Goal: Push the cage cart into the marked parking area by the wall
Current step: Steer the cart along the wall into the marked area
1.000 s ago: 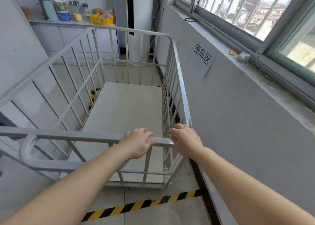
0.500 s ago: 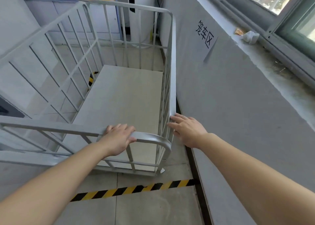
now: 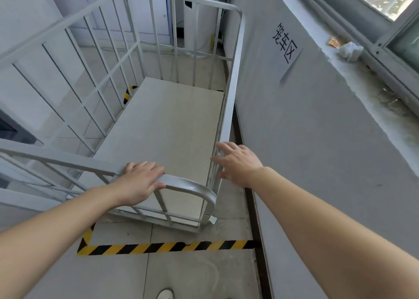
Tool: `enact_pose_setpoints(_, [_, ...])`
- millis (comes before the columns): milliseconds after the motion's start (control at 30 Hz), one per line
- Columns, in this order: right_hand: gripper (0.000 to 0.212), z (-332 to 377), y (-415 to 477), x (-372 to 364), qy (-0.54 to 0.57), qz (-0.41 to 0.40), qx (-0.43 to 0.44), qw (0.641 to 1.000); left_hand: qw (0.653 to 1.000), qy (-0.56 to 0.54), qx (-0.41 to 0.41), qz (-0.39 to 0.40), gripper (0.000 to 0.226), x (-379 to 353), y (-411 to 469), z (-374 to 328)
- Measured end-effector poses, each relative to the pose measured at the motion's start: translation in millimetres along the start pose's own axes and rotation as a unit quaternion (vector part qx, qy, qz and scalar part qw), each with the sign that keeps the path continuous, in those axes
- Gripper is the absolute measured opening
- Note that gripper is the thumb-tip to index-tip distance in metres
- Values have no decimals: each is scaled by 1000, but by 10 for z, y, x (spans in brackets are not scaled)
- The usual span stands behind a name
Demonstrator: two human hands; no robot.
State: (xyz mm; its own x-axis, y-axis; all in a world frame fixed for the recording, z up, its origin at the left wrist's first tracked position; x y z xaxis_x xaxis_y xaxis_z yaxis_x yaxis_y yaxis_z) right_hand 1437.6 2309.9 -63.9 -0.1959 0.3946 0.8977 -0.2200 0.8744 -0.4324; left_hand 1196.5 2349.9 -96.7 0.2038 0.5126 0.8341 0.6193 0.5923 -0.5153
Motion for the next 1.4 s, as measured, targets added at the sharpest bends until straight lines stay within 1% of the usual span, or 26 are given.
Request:
enact_pose_setpoints(33, [53, -8, 30, 5, -4, -2, 13, 1000, 1000, -4, -1, 7, 32, -3, -15, 34])
enact_pose_setpoints(100, [52, -17, 91, 24, -8, -4, 41, 999, 1000, -10, 5, 20, 52, -3, -53, 93])
enact_pose_setpoints(167, [53, -15, 147, 49, -13, -6, 65, 998, 1000, -15, 17, 10, 65, -5, -78, 148])
enact_pose_setpoints(233, [54, -3, 196, 68, -17, -14, 83, 996, 999, -30, 41, -7, 74, -2, -89, 202])
enact_pose_setpoints(300, [54, 18, 248, 83, -19, -26, 96, 995, 996, -50, 72, -23, 87, 14, -102, 245])
enact_pose_setpoints(367, [54, 46, 293, 90, -19, -34, 108, 993, 993, -55, 103, -21, 98, 17, -99, 285])
enact_pose_setpoints(500, [51, 67, 435, 128, -15, -31, 118, 992, 988, -59, 142, -1, 94, 12, -121, 380])
enact_pose_setpoints(533, [53, 56, 484, 135, -10, -22, 117, 993, 988, -60, 143, 3, 98, 13, -132, 405])
enact_pose_setpoints(633, [58, 41, 587, 143, 2, -3, 130, 992, 989, -51, 138, 12, 120, 41, -157, 459])
enact_pose_setpoints(667, [58, 45, 605, 153, 2, -4, 137, 991, 989, -49, 137, 13, 123, 44, -163, 473])
enact_pose_setpoints(767, [65, 48, 649, 248, -25, -2, 161, 987, 989, -53, 134, 19, 121, 47, -166, 492])
enact_pose_setpoints(900, [72, 22, 753, 319, -62, 42, 166, 983, 989, -53, 133, 25, 121, 54, -158, 481])
enact_pose_setpoints(1233, [72, 36, 768, 256, -81, 44, 163, 982, 990, -48, 133, 28, 127, 76, -169, 419])
enact_pose_setpoints(1400, [74, 51, 793, 291, -72, 64, 160, 982, 990, -40, 128, 31, 129, 85, -181, 418])
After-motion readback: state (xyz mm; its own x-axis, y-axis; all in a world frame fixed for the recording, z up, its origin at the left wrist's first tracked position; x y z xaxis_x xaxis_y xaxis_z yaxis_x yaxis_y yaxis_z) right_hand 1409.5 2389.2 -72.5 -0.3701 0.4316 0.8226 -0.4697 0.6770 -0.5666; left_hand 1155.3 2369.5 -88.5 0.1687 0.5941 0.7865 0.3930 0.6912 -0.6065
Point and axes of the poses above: each hand's wrist, its own y-axis towards the middle knuckle, its own x-axis out of the back of the hand, z = x × y, the point moved 4 cm from there along y, towards the middle knuckle, and after that the axes turned 11 degrees about z, right-handed, at the moved point
